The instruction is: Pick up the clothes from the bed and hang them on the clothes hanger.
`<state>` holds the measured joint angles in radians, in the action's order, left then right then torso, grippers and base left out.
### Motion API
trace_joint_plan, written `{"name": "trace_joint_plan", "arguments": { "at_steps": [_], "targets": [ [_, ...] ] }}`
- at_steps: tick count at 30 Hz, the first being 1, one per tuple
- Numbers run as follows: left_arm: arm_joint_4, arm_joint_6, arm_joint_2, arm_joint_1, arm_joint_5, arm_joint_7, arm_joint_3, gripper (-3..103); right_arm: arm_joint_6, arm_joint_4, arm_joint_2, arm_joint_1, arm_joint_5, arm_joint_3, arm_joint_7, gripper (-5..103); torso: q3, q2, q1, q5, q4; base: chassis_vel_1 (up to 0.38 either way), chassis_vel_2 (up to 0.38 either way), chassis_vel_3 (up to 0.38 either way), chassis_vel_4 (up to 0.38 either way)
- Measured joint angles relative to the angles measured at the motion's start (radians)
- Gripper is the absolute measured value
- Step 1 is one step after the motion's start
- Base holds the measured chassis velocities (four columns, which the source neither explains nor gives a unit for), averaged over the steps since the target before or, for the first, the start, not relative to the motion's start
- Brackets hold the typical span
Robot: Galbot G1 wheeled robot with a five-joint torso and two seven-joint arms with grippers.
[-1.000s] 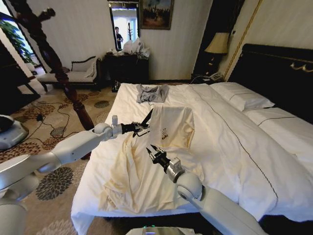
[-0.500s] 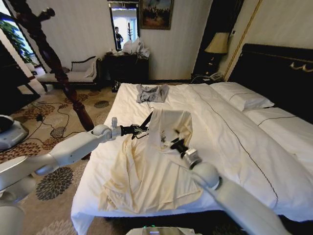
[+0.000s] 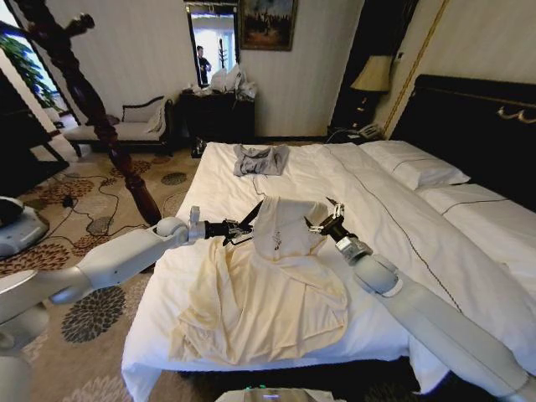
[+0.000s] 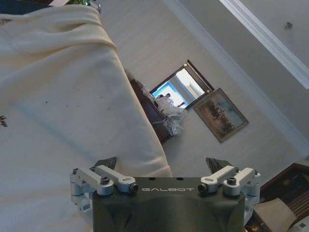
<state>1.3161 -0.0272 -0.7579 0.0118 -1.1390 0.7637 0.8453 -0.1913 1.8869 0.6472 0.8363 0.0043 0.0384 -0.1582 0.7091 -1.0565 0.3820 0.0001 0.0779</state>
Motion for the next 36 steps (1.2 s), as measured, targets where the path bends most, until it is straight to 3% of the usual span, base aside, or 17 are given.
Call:
{"name": "trace_joint_plan", "arguments": {
  "at_steps": [15,16,18,22,24,26,27,28,30,31,34,36],
  "targets": [
    [0.066,-0.001,0.014,0.015,0.007,0.008,0.042,18,0.000,-0.045,0.013,-0.117,-0.031,-0.131,0.020,98,0.000,0.000,0.000,-0.0001,-0.0003,0.000,0.000,0.000,0.000],
    [0.068,-0.001,0.016,0.015,0.008,0.008,0.042,18,0.002,-0.047,0.011,-0.119,-0.033,-0.134,0.020,88,0.000,0.000,0.000,-0.0001,-0.0003,0.000,0.000,0.000,0.000],
    [0.068,-0.001,0.016,0.014,0.009,0.007,0.042,18,0.002,-0.048,0.010,-0.119,-0.035,-0.134,0.020,88,0.000,0.000,0.000,-0.0002,-0.0002,0.000,0.000,0.000,0.000],
    [0.068,-0.001,0.020,0.009,0.013,0.006,0.040,18,0.006,-0.051,0.008,-0.109,-0.048,-0.134,0.018,66,0.000,0.000,0.000,-0.0002,-0.0001,0.000,0.000,0.000,0.000],
    [0.068,-0.001,0.020,0.008,0.013,0.005,0.039,18,0.008,-0.053,0.008,-0.106,-0.053,-0.134,0.016,66,0.000,0.000,0.000,-0.0002,-0.0002,0.000,0.000,0.000,0.000],
    [0.069,-0.001,0.021,0.009,0.013,0.003,0.038,18,0.012,-0.055,0.007,-0.102,-0.062,-0.134,0.014,56,0.000,0.000,0.000,-0.0001,-0.0002,0.000,0.000,0.000,0.000],
    [0.069,-0.001,0.021,0.010,0.013,0.002,0.038,18,0.014,-0.057,0.005,-0.102,-0.066,-0.134,0.014,56,0.000,0.000,0.000,-0.0001,-0.0001,0.000,0.000,0.000,0.000],
    [0.069,0.000,0.021,0.010,0.013,0.001,0.038,18,0.015,-0.057,0.005,-0.102,-0.069,-0.134,0.013,44,0.000,0.000,0.000,-0.0001,-0.0001,0.000,0.000,0.000,0.000],
    [0.069,0.000,0.021,0.010,0.013,0.001,0.038,18,0.016,-0.058,0.004,-0.102,-0.071,-0.134,0.013,44,0.000,0.000,0.000,-0.0001,-0.0001,0.000,0.000,0.000,0.000],
    [0.069,0.000,0.022,0.011,0.014,-0.001,0.038,18,0.018,-0.058,0.002,-0.102,-0.077,-0.135,0.012,39,0.000,0.000,0.000,-0.0001,-0.0001,0.000,0.000,0.000,0.000],
    [0.068,0.001,0.022,0.013,0.023,-0.006,0.038,18,0.038,-0.063,-0.005,-0.099,-0.157,-0.136,0.016,24,0.000,0.000,0.000,-0.0001,-0.0002,0.000,0.000,0.000,0.000],
    [0.067,0.001,0.021,0.013,0.024,-0.007,0.038,18,0.046,-0.066,-0.006,-0.098,-0.180,-0.135,0.018,24,0.000,0.000,0.000,-0.0001,-0.0002,0.000,0.000,0.000,0.000]
  ]
}}
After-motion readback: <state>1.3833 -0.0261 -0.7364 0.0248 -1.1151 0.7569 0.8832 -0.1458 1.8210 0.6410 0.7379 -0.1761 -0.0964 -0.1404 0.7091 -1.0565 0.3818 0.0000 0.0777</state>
